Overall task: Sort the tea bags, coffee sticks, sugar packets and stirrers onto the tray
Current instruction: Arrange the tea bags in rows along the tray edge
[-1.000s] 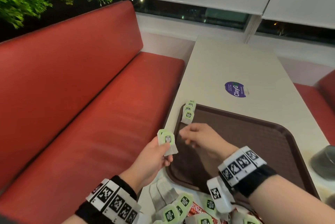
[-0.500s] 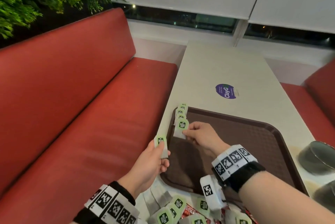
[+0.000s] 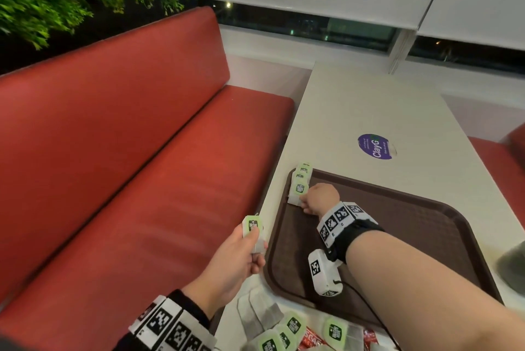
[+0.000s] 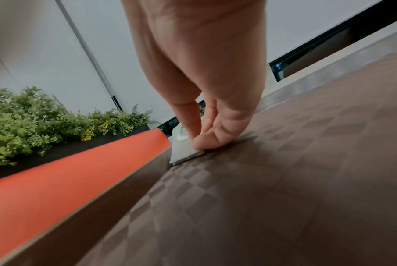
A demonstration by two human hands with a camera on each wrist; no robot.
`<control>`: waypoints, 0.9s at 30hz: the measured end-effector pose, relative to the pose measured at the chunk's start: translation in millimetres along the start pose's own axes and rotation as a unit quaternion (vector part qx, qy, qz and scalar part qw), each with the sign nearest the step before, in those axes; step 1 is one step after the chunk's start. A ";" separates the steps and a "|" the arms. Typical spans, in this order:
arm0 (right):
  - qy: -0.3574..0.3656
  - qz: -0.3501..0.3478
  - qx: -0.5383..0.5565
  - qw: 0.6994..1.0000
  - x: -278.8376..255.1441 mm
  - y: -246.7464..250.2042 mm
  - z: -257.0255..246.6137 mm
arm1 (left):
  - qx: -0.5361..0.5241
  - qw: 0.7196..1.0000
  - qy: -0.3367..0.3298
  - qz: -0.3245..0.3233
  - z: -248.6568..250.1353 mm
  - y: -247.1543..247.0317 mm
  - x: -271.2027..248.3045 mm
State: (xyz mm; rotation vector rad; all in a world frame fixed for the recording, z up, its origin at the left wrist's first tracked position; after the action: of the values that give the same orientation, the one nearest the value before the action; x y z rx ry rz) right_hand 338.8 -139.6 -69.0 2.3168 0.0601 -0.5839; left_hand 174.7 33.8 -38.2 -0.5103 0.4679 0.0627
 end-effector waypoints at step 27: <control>0.167 0.016 0.080 0.983 -88.0 5.7 12.1 | 0.042 0.999 0.000 0.007 -3.4 -17.3 0.4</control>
State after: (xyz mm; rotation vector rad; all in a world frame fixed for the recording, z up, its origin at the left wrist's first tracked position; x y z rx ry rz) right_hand 256.4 -141.0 -35.3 2.5460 0.1368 -0.1834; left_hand 176.6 17.0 -33.1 -0.4248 0.4721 0.0562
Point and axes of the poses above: each hand's wrist, its own x-axis towards the middle knuckle, its own y-axis out of the back of the hand, z = x × y, the point moved 2 cm from there along x, towards the middle knuckle, and after that the axes turned 14 degrees about -x, right-handed, at the moved point
